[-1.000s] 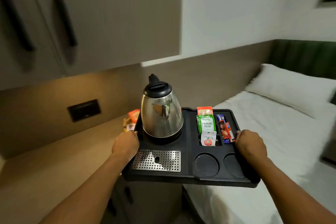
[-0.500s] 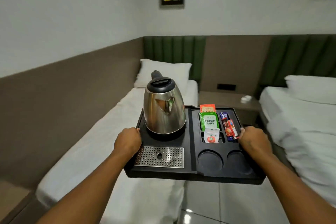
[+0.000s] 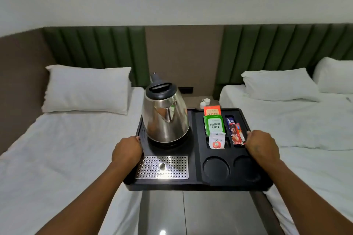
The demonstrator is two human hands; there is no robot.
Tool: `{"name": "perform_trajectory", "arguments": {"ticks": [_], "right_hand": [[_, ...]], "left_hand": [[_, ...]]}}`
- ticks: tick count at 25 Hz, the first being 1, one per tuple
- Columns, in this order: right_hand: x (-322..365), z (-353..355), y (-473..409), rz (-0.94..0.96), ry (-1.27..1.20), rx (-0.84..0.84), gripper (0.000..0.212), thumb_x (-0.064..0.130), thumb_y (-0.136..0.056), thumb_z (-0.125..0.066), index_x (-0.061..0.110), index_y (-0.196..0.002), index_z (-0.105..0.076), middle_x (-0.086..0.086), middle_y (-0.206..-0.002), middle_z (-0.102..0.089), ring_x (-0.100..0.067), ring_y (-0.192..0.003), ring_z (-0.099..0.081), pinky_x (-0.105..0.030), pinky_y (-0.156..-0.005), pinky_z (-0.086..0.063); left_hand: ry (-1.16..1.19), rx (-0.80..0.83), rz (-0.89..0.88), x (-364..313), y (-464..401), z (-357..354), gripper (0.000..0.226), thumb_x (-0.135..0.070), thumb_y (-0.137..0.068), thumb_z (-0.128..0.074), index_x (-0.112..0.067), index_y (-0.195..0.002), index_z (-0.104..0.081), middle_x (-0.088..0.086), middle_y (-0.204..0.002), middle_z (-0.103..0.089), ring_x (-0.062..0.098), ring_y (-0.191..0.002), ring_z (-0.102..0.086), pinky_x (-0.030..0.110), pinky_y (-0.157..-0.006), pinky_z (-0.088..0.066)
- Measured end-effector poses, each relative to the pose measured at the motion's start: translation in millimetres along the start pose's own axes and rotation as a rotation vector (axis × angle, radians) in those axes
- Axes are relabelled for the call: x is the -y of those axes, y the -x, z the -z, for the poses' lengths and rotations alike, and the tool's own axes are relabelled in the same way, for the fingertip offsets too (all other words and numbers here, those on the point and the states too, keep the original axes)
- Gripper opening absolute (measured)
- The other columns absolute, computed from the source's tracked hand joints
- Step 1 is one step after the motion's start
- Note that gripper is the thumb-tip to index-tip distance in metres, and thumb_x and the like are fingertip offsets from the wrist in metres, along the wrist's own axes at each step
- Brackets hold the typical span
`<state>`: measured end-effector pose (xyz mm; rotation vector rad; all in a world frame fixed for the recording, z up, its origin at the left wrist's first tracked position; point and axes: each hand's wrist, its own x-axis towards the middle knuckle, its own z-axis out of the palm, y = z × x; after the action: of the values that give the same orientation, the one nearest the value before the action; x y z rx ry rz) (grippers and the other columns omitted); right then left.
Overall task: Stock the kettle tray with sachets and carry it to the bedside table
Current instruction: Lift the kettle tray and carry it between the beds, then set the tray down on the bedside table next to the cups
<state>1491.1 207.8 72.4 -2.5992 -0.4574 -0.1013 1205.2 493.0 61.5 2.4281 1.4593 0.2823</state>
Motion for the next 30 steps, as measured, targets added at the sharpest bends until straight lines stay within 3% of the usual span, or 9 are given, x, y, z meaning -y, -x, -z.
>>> {"name": "perform_trajectory", "arguments": {"ticks": [6,9,14,18,22,26,30], "right_hand": [[27,-99,-208,0.002,-0.062,0.076,0.040,0.029,-0.100,-0.041,0.002,-0.086,-0.067,-0.020,-0.090,-0.069,-0.040,-0.081,-0.063,-0.035,-0.065,-0.040],[54,-156,-308,0.018,-0.087,0.099,0.042,0.028,-0.100,-0.042,0.000,-0.083,-0.068,-0.019,-0.086,-0.070,-0.038,-0.078,-0.064,-0.033,-0.062,-0.039],[95,-272,-463,0.044,-0.060,0.125,0.046,0.029,-0.101,-0.041,0.001,-0.075,-0.068,-0.014,-0.074,-0.068,-0.027,-0.058,-0.055,-0.029,-0.054,-0.035],[116,-385,-557,0.045,0.022,0.189,0.052,0.036,-0.101,-0.037,0.005,-0.074,-0.068,-0.006,-0.063,-0.063,-0.019,-0.052,-0.050,-0.025,-0.048,-0.032],[129,-542,-651,0.095,0.100,0.249,0.046,0.033,-0.101,-0.036,0.009,-0.074,-0.064,0.000,-0.058,-0.052,-0.021,-0.052,-0.056,-0.026,-0.048,-0.030],[126,-680,-708,0.088,0.083,0.296,0.038,0.028,-0.100,-0.041,0.006,-0.078,-0.063,-0.014,-0.074,-0.068,-0.036,-0.067,-0.067,-0.032,-0.055,-0.042],[113,-791,-739,0.115,0.036,0.333,0.037,0.022,-0.100,-0.044,-0.003,-0.082,-0.065,-0.027,-0.081,-0.069,-0.044,-0.074,-0.066,-0.042,-0.063,-0.049]], "left_hand": [[-0.038,-0.010,0.006,-86,-190,-63,0.046,-0.035,-0.106,-0.031,-0.006,-0.098,-0.067,0.018,-0.097,-0.069,0.028,-0.074,-0.054,0.034,-0.066,-0.040],[-0.029,-0.021,0.044,-113,-290,-96,0.047,-0.035,-0.106,-0.030,-0.006,-0.094,-0.065,0.019,-0.095,-0.069,0.035,-0.081,-0.061,0.035,-0.067,-0.041],[0.005,-0.039,0.107,-136,-451,-175,0.041,-0.035,-0.105,-0.032,-0.011,-0.076,-0.051,0.023,-0.086,-0.068,0.039,-0.074,-0.060,0.037,-0.063,-0.039],[-0.037,-0.030,0.111,-131,-575,-251,0.042,-0.036,-0.104,-0.033,-0.019,-0.068,-0.044,0.017,-0.076,-0.068,0.026,-0.057,-0.045,0.036,-0.059,-0.039],[-0.087,0.022,0.130,-104,-716,-368,0.042,-0.039,-0.104,-0.033,-0.022,-0.067,-0.046,0.008,-0.063,-0.061,0.026,-0.053,-0.049,0.036,-0.056,-0.043],[-0.168,0.086,0.101,-68,-799,-476,0.037,-0.021,-0.102,-0.044,-0.015,-0.066,-0.045,0.014,-0.058,-0.058,0.039,-0.054,-0.062,0.040,-0.052,-0.048],[-0.208,0.076,0.044,-42,-857,-560,0.035,-0.014,-0.102,-0.048,-0.008,-0.068,-0.049,0.023,-0.062,-0.060,0.043,-0.055,-0.062,0.042,-0.052,-0.045]]}}
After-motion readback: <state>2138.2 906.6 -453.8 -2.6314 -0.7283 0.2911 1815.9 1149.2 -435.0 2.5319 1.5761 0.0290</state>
